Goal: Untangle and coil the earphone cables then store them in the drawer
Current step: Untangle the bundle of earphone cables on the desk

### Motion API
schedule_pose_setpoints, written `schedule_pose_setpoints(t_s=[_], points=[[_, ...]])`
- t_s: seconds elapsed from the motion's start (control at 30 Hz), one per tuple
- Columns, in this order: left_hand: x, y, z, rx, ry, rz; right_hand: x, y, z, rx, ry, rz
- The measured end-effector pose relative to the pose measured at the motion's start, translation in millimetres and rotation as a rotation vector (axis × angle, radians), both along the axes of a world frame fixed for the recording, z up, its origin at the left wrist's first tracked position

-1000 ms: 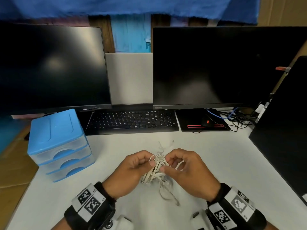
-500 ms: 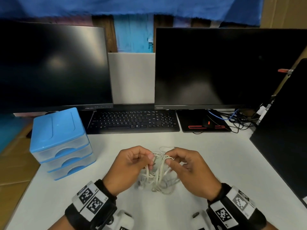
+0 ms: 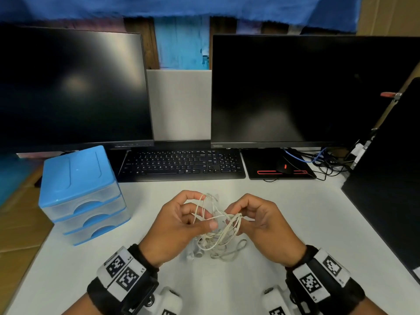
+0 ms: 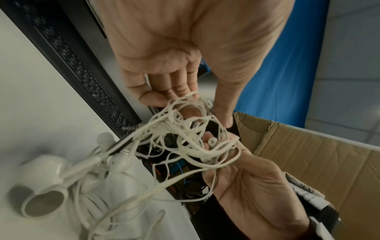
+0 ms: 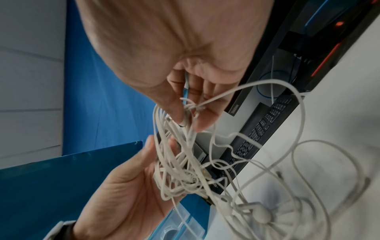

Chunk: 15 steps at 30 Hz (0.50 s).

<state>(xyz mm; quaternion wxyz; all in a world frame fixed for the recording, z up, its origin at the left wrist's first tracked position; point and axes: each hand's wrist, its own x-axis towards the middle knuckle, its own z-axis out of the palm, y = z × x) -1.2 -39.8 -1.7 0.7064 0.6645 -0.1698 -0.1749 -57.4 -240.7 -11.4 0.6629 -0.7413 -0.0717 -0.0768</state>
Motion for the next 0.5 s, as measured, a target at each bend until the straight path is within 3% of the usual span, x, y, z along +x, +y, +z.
schedule_pose_setpoints(t_s=[0.17,0.33,0.5], points=[[3,1,-2,-0.008,-0.041,0.048,-3,0,1,-0.037,0.025,0.048],[-3,0,-3,0.007,-0.07,-0.033,-5,5,6,0.07,0.157,0.086],[-8,-6,-5,0.077,-0.115,-0.002,-9,18,3,-0.116,0.004,-0.088]])
